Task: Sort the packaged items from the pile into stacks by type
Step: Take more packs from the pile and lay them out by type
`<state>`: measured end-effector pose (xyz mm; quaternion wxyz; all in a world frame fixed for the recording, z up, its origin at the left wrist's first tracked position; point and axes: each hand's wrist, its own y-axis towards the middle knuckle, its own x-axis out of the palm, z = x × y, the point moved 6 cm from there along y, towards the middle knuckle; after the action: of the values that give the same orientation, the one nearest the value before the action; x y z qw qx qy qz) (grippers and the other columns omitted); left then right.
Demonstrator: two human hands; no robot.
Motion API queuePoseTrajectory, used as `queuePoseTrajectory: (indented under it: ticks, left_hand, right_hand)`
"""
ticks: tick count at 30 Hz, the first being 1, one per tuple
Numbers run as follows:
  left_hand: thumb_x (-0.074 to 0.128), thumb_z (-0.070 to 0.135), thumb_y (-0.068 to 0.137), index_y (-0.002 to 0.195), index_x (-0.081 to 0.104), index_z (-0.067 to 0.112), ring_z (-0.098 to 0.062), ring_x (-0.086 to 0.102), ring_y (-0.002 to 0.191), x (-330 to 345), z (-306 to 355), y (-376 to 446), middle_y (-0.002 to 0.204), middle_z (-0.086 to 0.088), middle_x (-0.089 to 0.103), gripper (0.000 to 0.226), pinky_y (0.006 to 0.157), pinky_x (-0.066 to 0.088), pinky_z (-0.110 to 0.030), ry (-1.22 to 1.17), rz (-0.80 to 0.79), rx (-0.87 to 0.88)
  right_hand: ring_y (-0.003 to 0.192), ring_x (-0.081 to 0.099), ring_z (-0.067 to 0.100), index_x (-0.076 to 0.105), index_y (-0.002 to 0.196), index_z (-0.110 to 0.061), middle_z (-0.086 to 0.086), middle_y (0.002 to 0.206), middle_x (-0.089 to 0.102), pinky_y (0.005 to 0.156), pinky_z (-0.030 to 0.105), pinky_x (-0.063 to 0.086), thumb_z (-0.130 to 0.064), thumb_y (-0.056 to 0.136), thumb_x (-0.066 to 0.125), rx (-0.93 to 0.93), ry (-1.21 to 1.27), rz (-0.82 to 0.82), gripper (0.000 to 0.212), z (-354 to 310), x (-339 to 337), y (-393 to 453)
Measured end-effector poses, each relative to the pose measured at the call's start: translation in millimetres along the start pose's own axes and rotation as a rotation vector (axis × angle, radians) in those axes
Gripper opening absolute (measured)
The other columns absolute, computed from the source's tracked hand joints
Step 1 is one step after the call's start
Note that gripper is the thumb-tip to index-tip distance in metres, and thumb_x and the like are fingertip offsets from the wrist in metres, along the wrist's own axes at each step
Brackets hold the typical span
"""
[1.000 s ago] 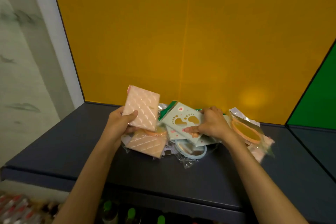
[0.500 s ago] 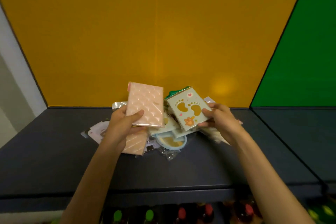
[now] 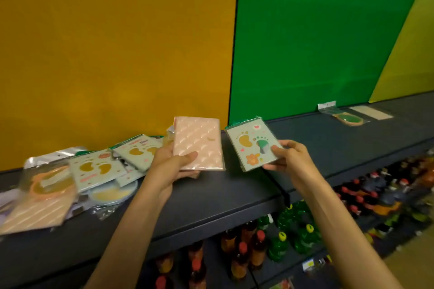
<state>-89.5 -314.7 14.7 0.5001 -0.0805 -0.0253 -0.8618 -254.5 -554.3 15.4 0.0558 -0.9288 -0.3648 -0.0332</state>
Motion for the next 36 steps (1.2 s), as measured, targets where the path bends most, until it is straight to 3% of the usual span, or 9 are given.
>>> queuePoseTrajectory:
  ticks: [5,10,18,31,36]
  left_hand:
    - [0.07,0.002,0.087,0.121,0.062,0.008,-0.023,0.071,0.096,117,-26,-9,0.111,-0.008,0.073,0.035,0.063,0.06,-0.028,0.001,-0.067,-0.012]
    - [0.067,0.003,0.09,0.114,0.065,0.012,-0.022,0.071,0.096,222,-53,-17,0.108,-0.006,0.073,0.026,0.069,0.06,-0.031,0.002,-0.085,-0.035]
    - [0.061,0.0,0.091,0.112,0.062,0.011,-0.021,0.068,0.094,323,-79,-14,0.105,-0.007,0.071,0.023,0.071,0.059,-0.034,-0.017,-0.033,-0.094]
    - [0.061,0.002,0.091,0.119,0.058,0.009,-0.017,0.066,0.09,404,-99,75,0.104,-0.004,0.069,0.029,0.058,0.056,-0.024,-0.029,0.15,-0.083]
    - [0.062,0.003,0.09,0.124,0.057,0.008,-0.019,0.066,0.093,419,-102,109,0.106,-0.005,0.068,0.034,0.059,0.056,-0.025,-0.041,0.205,-0.087]
  right_hand:
    - [0.082,0.073,0.027,0.054,0.115,0.001,0.018,0.104,0.071,0.055,0.03,0.06,-0.005,0.1,0.052,0.007,0.04,0.065,0.016,-2,-115,5]
    - [0.075,0.074,0.023,0.053,0.117,0.002,0.017,0.102,0.072,0.057,0.032,0.06,-0.006,0.101,0.052,-0.001,0.052,0.066,0.019,-1,-213,14]
    - [0.078,0.075,0.026,0.052,0.118,0.006,0.02,0.105,0.072,0.062,0.036,0.063,-0.007,0.1,0.053,0.03,0.087,0.068,0.022,12,-315,44]
    - [0.074,0.074,0.023,0.054,0.113,0.008,0.02,0.099,0.071,0.058,0.029,0.061,0.0,0.095,0.06,0.1,0.007,-0.056,0.021,6,-352,215]
    - [0.085,0.073,0.027,0.055,0.106,0.003,0.019,0.103,0.07,0.066,0.031,0.063,0.006,0.088,0.067,0.153,0.018,-0.138,0.022,0,-340,269]
